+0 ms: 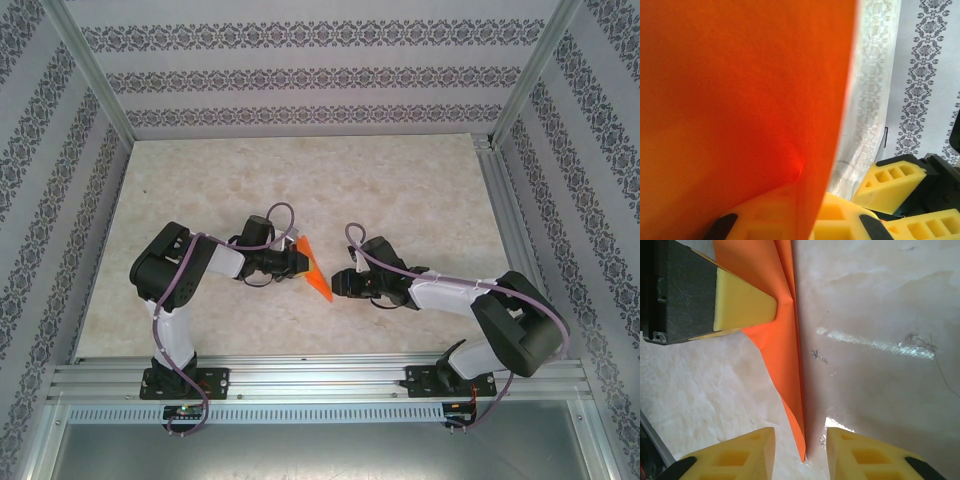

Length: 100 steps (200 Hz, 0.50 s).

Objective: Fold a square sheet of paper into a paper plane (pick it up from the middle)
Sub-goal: Fold the wing for the fifth time at the center of the table.

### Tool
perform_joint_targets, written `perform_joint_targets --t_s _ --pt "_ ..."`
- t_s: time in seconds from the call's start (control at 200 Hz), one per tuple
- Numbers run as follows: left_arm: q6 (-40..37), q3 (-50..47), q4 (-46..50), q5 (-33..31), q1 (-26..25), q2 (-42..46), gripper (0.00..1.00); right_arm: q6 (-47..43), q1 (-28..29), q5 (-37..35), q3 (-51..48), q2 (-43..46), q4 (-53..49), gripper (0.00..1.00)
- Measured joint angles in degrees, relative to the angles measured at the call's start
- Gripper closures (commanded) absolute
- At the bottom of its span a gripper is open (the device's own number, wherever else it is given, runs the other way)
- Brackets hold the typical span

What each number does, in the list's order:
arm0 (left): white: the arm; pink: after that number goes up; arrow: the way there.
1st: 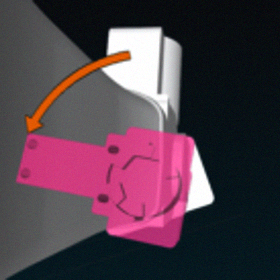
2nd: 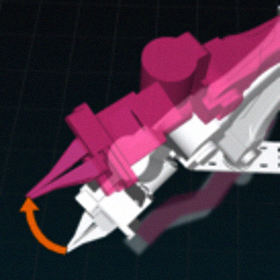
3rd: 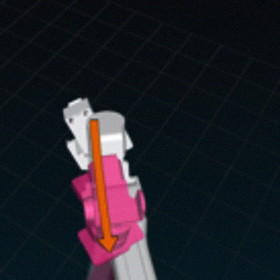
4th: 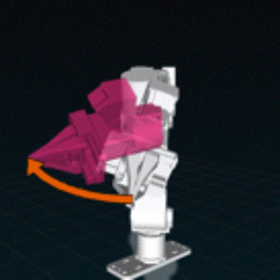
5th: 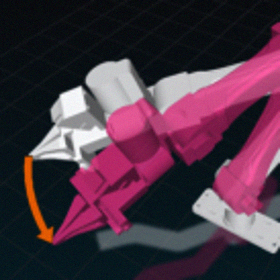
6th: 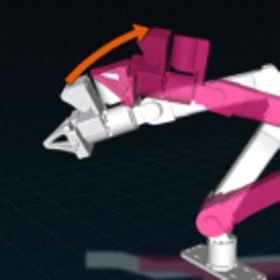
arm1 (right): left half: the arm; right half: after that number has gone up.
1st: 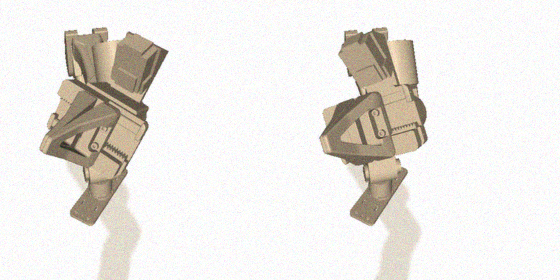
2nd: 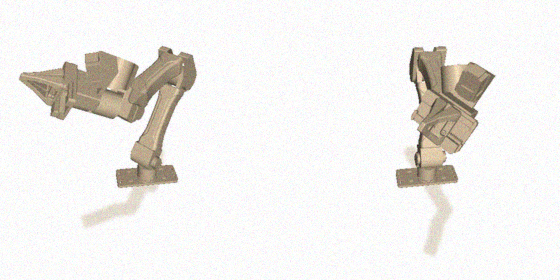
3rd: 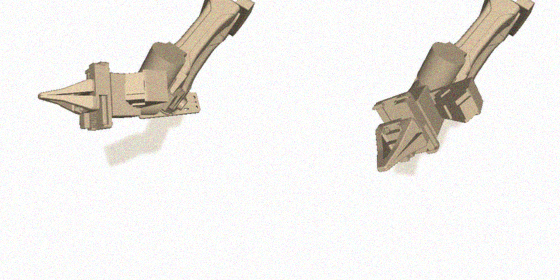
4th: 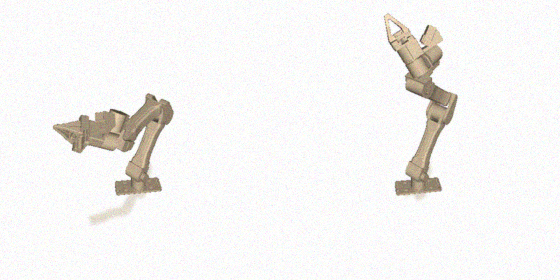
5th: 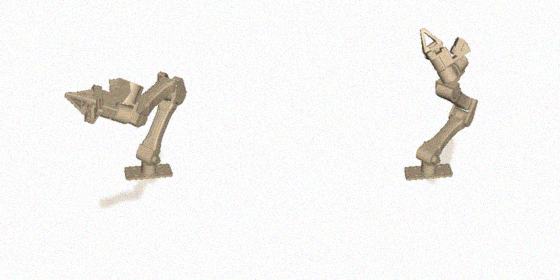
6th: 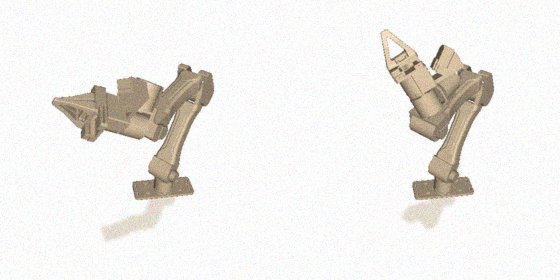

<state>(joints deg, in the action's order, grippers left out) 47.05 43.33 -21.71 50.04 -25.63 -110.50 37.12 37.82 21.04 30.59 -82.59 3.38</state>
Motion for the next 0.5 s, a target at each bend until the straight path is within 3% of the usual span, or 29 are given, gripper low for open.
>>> perform_joint_targets --t_s 0.255,0.5 --pt "-2.2 -2.1 -4.7 1.9 1.0 -0.3 1.0 0.7 0.0 2.0 0.7 -1.3 1.9 0.69" --pt "-5.1 -2.6 -6.6 5.8 2.4 -0.9 1.0 5.0 0.0 6.2 0.8 -5.4 8.4 0.83"
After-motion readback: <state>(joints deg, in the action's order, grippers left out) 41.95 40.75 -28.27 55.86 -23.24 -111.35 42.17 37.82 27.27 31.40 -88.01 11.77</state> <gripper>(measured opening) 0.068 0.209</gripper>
